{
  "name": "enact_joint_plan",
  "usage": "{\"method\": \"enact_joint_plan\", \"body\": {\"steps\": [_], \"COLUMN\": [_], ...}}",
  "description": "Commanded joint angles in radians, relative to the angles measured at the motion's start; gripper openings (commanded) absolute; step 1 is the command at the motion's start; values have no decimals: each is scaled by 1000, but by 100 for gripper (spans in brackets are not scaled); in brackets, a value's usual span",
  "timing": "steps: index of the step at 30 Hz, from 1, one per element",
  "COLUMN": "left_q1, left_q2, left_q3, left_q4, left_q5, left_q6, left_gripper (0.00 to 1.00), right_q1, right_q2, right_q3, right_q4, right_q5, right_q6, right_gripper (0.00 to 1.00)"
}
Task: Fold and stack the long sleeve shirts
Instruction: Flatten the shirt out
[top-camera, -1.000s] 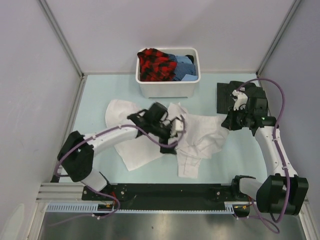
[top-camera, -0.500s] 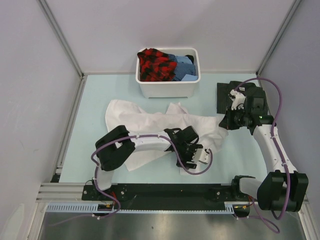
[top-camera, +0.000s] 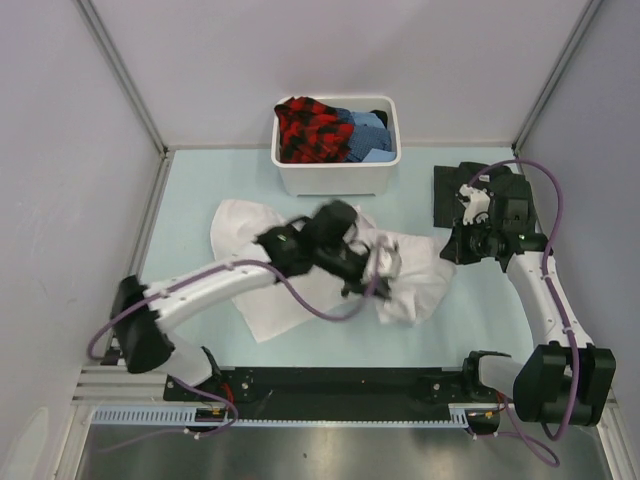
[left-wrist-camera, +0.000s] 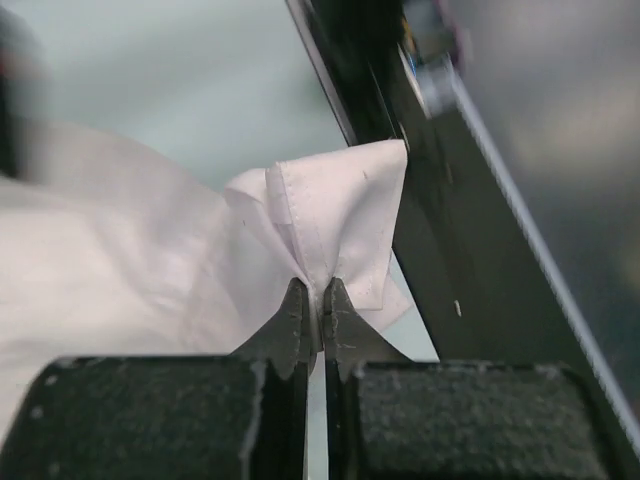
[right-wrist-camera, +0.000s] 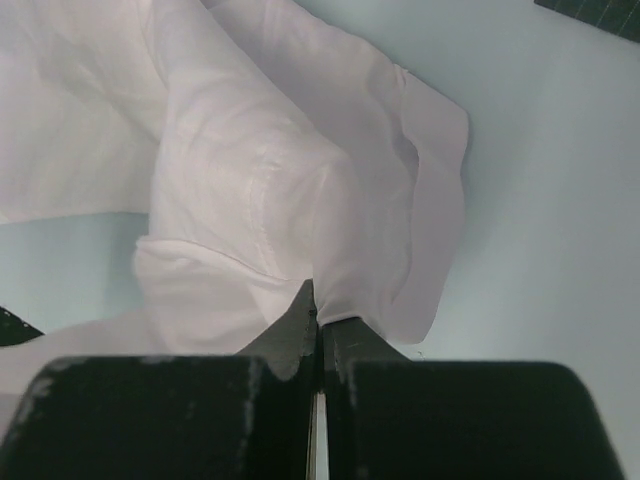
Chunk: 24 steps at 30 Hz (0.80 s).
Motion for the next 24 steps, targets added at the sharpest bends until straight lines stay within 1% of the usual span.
{"method": "enact_joint_plan", "body": {"steps": [1, 2, 3, 4, 5, 8, 9, 10, 11, 12, 13, 14, 15, 16, 17, 18, 20, 21, 23, 24], "left_q1": [207, 302, 344, 381, 440, 530, 544, 559, 574, 585, 623, 643, 656, 657, 651, 642, 624, 614, 576, 558], "left_q2": [-149, -137, -120, -84, -59, 32, 52, 73, 90, 90, 78, 14, -29, -71, -158, -192, -249, -288, -319, -341], "left_q3": [146, 146, 144, 138, 134, 92, 83, 74, 65, 46, 26, -4, -82, -121, -158, -240, -303, -366, -423, -476], "left_q4": [218, 247, 254, 243, 223, 168, 124, 102, 58, 28, 4, -28, -54, -108, -231, -280, -430, -450, -463, -455], "left_q5": [220, 202, 175, 150, 77, -8, -48, -50, -77, -123, -111, -94, -76, -57, -48, -65, -88, -115, -207, -239], "left_q6": [-391, -430, -453, -442, -416, -357, -320, -291, -268, -228, -212, -195, -113, -29, 60, 172, 293, 352, 375, 377], "left_gripper": [0, 0, 0, 0, 0, 0, 0, 4, 14, 36, 46, 56, 76, 77, 77, 77, 77, 77, 78, 78], "right_q1": [-19, -22, -25, -30, -31, -31, -31, -31, -31, -31, -31, -31, -28, -25, -24, -22, -20, -20, -16, -14], "right_q2": [-33, -37, -40, -45, -53, -63, -59, -59, -63, -67, -65, -68, -67, -59, -56, -47, -37, -30, -1, 9], "right_q3": [1, 4, 6, 10, 18, 44, 50, 58, 69, 72, 79, 86, 99, 105, 113, 121, 132, 138, 161, 170], "right_q4": [-28, -37, -45, -64, -77, -131, -143, -163, -169, -175, -186, -193, -200, -215, -226, -232, -249, -255, -273, -284], "right_q5": [-17, -17, -19, -24, -34, -60, -67, -67, -71, -79, -83, -96, -100, -103, -103, -100, -87, -82, -62, -56], "right_q6": [-51, -57, -61, -75, -81, -101, -104, -107, -109, -110, -112, -114, -115, -120, -126, -139, -153, -164, -181, -186], "right_gripper": [0, 0, 0, 0, 0, 0, 0, 0, 0, 0, 0, 0, 0, 0, 0, 0, 0, 0, 0, 0]}}
